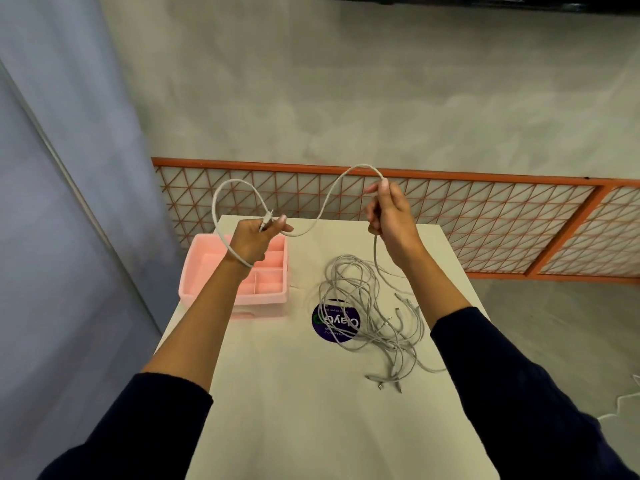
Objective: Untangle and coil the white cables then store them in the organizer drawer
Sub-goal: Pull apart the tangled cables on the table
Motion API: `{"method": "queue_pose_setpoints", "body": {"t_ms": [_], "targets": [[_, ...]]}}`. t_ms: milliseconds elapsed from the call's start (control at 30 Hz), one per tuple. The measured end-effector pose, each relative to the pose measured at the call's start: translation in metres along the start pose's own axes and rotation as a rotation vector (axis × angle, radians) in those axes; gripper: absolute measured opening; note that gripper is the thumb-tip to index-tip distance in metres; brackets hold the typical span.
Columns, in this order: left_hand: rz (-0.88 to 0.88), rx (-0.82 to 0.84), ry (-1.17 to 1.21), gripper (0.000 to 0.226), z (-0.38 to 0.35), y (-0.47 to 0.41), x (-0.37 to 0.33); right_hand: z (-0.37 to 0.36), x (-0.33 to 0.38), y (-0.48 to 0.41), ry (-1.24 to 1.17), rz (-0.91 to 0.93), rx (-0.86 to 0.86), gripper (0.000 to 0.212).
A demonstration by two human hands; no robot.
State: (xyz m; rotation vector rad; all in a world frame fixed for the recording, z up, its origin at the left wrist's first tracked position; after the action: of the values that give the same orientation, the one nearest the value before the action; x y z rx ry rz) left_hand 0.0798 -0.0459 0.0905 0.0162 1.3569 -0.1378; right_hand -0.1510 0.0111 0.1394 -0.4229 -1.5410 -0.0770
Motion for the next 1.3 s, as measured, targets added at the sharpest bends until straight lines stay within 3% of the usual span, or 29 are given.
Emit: {"method": "queue_pose_setpoints", "body": {"t_ms": [133,233,367,533,633,733,800,867,967,1033,1167,1300], "targets": [[-0.076,0.046,-0.106,0.023,-0.005,0.006,0.001,0.003,-0.003,0.008,0.185,-0.14,0.11,0.053],[-0.079,0.144,-0.219,0.02,-0.007,0.011,0.012,0.02,-0.021,0.023,0.385,-0.2,0.18,0.045],[0.054,0.181,-0.278,0.016,-0.008,0.033,0.03,0.048,-0.051,0.049,0.598,-0.34,0.301,0.036],[0.354,0.021,-0.039,0.015,0.01,0.05,0.065,0.093,-0.083,0.081,0.886,-0.663,0.409,0.032],[0.355,-0.045,0.229,0.03,0.021,0.053,0.065,0.121,-0.094,0.095,1.141,-0.837,0.485,0.03],[0.317,-0.083,0.372,0.035,0.029,0.053,0.059,0.133,-0.105,0.103,1.241,-0.958,0.51,0.02],[0.26,-0.027,0.438,0.036,0.026,0.056,0.05,0.124,-0.109,0.102,1.344,-0.899,0.573,0.018],[0.217,0.064,0.496,0.036,0.019,0.061,0.041,0.101,-0.105,0.095,1.444,-0.646,0.643,0.025],[0.204,0.182,0.585,0.036,0.001,0.071,0.027,0.03,-0.076,0.106,0.888,-0.408,0.657,0.048],[0.181,0.231,0.625,0.035,-0.009,0.076,0.017,-0.028,-0.059,0.121,0.634,-0.321,0.767,0.053],[0.113,0.206,0.641,0.035,-0.003,0.077,0.008,-0.101,-0.067,0.151,0.445,-0.308,0.933,0.021],[0.127,0.033,0.683,0.036,0.034,0.075,0.023,-0.096,-0.085,0.159,0.373,-0.357,0.916,0.032]]}}
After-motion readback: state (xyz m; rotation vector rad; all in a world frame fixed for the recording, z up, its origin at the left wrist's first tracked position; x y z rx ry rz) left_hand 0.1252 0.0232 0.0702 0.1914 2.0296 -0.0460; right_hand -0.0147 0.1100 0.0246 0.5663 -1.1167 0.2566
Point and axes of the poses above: each hand's wrist, its own y-axis away from the middle knuckle, its own z-axis out of the back of the hand, x = y × z, the point moved 4 cm from there along -y, towards the middle knuckle, and after that the axes turned 2 degrees about -x, right-handed, at the moved point
